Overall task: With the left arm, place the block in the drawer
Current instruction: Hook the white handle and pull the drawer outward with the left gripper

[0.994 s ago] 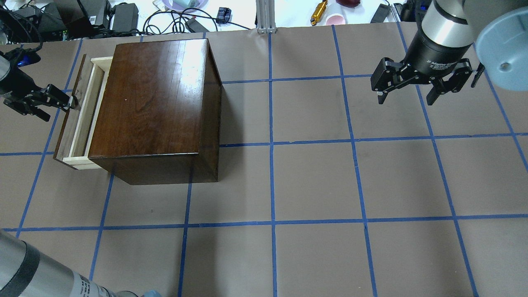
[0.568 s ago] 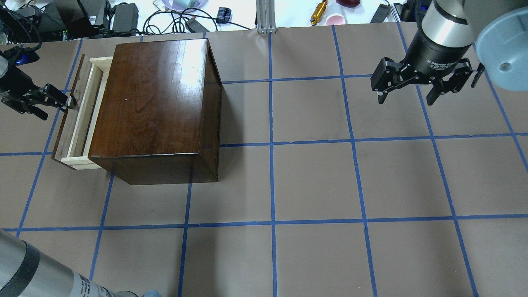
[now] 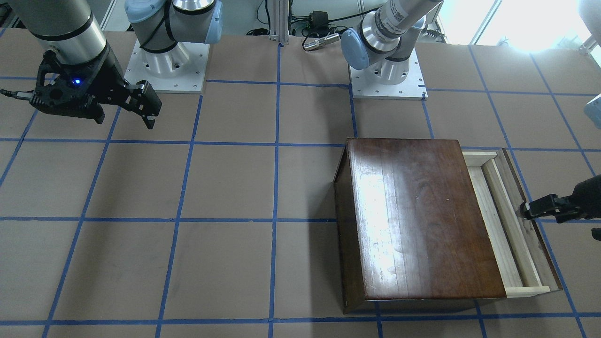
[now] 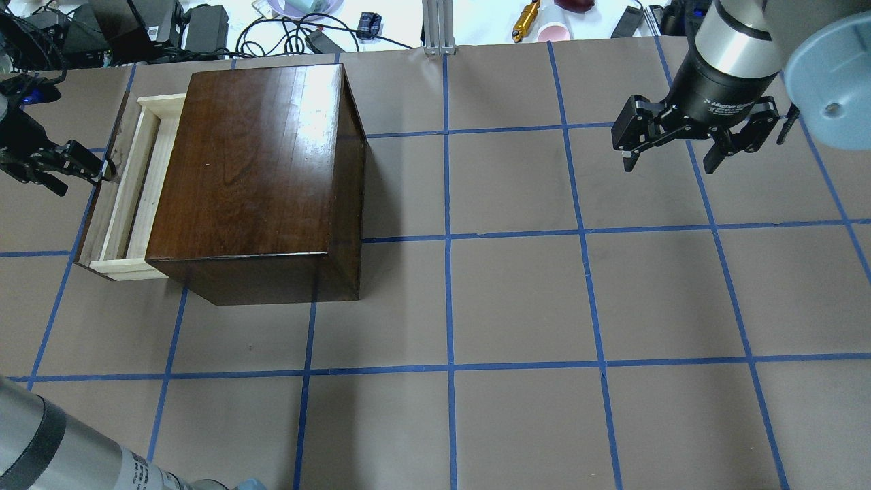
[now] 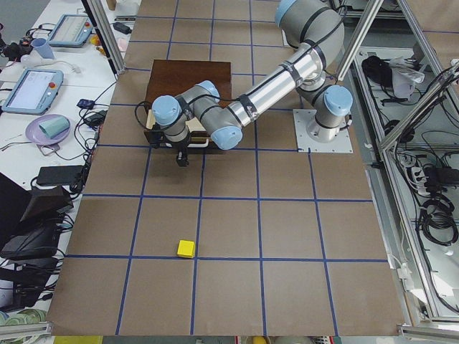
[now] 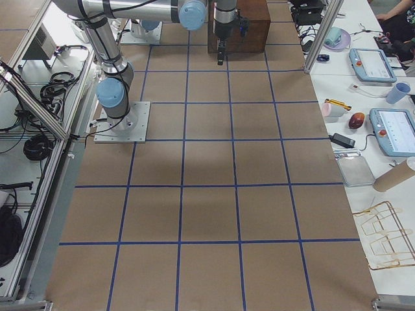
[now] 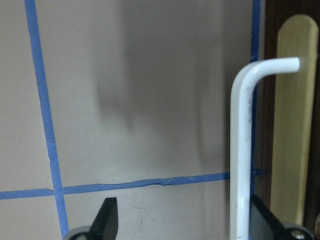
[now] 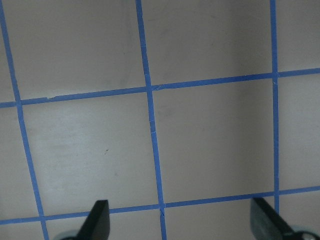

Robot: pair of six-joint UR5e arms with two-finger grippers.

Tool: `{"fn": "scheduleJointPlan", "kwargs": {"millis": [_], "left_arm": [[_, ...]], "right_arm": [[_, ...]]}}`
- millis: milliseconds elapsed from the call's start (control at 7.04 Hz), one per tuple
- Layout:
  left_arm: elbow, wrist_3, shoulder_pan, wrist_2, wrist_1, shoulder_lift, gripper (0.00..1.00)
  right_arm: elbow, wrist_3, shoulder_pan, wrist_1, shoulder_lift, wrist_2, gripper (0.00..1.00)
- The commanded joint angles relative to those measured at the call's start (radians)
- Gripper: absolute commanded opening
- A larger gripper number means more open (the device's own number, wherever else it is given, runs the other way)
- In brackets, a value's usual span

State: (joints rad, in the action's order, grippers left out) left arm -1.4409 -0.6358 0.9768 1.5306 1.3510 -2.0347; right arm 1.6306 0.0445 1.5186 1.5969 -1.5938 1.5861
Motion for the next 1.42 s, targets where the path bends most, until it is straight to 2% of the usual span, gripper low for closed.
{"fn": "scheduleJointPlan", "kwargs": {"millis": [0,142,710,994,1278], "left_arm": [[0.001,-0.025,-0.019,0.01,-0.001,0.004,0.89],[0.001,-0.045,-0.053,0.006,0.0,0.007,0.89],[-0.003,-0.03,-0.053,-0.009,0.006,0.008,0.89],[-0.007,-0.007,-0.053,-0.067,0.011,0.017,0.89],[-0.003,-0.005,-0.053,-0.072,0.034,0.04,0.89]], "right_arm": [[0.0,0.0,0.0,0.0,0.0,0.0,1.0],[0.0,0.0,0.0,0.0,0.0,0.0,1.0],[0.0,0.0,0.0,0.0,0.0,0.0,1.0],[0.0,0.0,0.0,0.0,0.0,0.0,1.0],[0.0,0.0,0.0,0.0,0.0,0.0,1.0]]}}
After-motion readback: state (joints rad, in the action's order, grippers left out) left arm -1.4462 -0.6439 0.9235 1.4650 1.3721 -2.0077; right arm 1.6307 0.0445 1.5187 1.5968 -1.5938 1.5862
